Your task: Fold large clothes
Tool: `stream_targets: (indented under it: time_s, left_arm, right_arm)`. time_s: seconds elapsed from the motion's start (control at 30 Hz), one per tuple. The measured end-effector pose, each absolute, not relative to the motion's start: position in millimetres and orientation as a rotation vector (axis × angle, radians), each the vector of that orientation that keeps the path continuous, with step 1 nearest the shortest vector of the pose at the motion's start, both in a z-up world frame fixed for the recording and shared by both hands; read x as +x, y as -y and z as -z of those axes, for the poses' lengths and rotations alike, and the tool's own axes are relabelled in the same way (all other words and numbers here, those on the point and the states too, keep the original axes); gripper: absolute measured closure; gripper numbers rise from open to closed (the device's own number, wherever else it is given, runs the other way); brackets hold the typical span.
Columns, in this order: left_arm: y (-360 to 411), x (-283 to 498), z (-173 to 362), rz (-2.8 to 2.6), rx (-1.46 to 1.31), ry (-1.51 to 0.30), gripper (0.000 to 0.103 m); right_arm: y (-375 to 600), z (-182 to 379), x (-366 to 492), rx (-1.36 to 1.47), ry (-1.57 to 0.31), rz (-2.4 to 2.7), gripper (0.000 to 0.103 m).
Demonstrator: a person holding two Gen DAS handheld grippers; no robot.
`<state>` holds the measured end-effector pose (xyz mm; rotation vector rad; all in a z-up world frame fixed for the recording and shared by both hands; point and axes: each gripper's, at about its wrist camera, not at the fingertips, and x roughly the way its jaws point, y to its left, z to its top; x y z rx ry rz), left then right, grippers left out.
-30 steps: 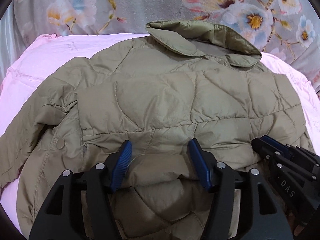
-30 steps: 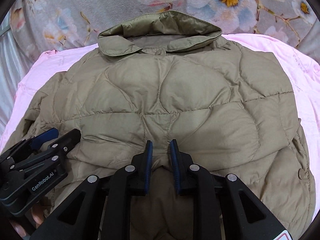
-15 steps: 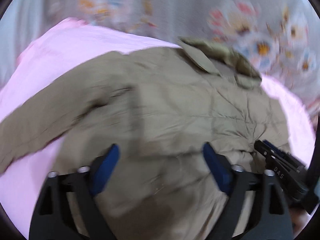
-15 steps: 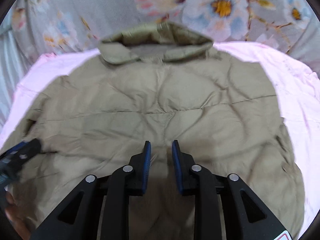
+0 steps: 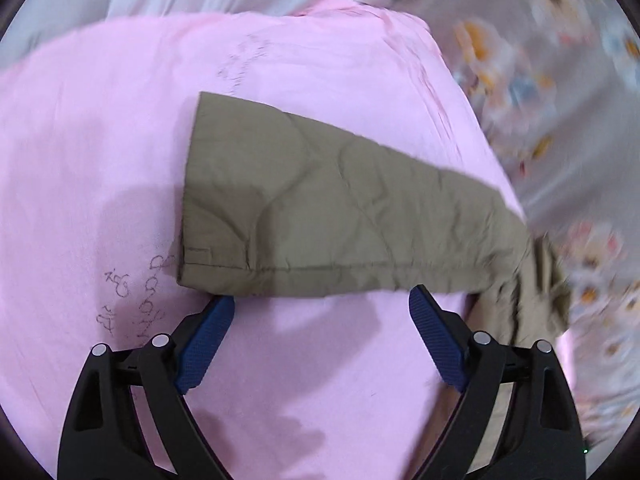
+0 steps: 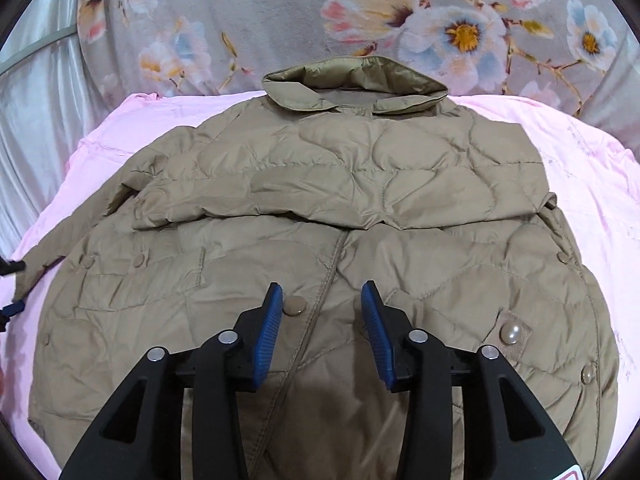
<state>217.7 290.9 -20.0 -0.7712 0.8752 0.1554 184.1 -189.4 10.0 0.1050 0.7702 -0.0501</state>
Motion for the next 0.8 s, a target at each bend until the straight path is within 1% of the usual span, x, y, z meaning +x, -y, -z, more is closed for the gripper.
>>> stream_targets:
  time_s: [0.1, 0.23, 0.27, 0.3, 0.33, 0.37, 0.4, 0.43, 0.47, 0.53, 0.7, 0.8]
  left_arm:
    - [-294.3, 224.5, 22.1, -0.177, -0.861, -0.847, 0.014]
    - [-298.7, 233.8, 23.9, -0.215, -0.895, -0.815, 0.015]
    - [-299.9, 237.7, 23.4, -0.228, -0.898, -0.810, 0.021]
    - [-302.9, 242.3, 21.9, -0.240, -0.893, -0.803, 0.027]
    - [-303.3, 245.4, 21.0, -0.253, -0.876, -0.804, 0.044]
    - [-305.5, 244.6, 21.6, -0.259, -0.863, -0.808, 0.064]
    - [-309.4, 246.3, 23.0, -0.255, -0.861, -0.811, 0.077]
    - [-311.3, 249.7, 24.2, -0.252, -0.860, -0.817, 0.094]
    - [-313.2, 252.9, 24.0, -0.244, -0.858, -0.819, 0.097]
    - [-313.0, 254.4, 15.5, -0.240, -0.822, -0.799, 0.100]
    - [-286.8, 254.3, -44.8, -0.216, -0.616, -0.677, 0.101]
    - [-254.9, 256.8, -88.8, -0.141, -0.517, -0.616, 0.101]
  right_arm:
    - [186.9, -7.7, 182.4, 0.095, -0.771, 0.070, 0.055]
    - [190.5, -6.1, 183.1, 0.111, -0.777, 0.070, 0.054]
    - [191.4, -5.7, 183.2, 0.116, -0.778, 0.068, 0.053]
    - [190.9, -5.3, 183.1, 0.117, -0.779, 0.069, 0.053]
    - [190.9, -5.0, 183.6, 0.118, -0.780, 0.069, 0.053]
    - [191.0, -4.8, 183.8, 0.118, -0.781, 0.069, 0.053]
    - [190.7, -4.7, 184.0, 0.118, -0.782, 0.069, 0.053]
    - [190.7, -4.4, 184.4, 0.120, -0.782, 0.069, 0.053]
    - [190.8, -4.3, 184.6, 0.121, -0.783, 0.068, 0.053]
    - [190.8, -3.7, 184.6, 0.125, -0.784, 0.067, 0.053]
    - [192.5, -3.0, 185.4, 0.136, -0.785, 0.063, 0.053]
    - [191.3, -2.7, 185.3, 0.138, -0.784, 0.064, 0.053]
